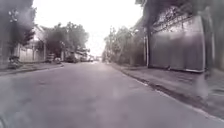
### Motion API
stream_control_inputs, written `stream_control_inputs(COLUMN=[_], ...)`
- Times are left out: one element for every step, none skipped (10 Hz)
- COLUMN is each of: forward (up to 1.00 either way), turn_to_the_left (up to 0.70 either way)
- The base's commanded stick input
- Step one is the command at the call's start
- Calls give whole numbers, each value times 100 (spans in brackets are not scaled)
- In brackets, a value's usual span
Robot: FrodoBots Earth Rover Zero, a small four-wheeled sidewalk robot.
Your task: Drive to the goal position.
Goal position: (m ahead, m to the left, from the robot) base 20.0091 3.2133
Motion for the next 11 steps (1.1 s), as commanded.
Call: stream_control_inputs(forward=[100, 100, 100, 100, 100, 100, 100, 100, 100, 100, 100], turn_to_the_left=[0, 0, 0, 0, 0, 0, 0, 12, 33, 40, 40])
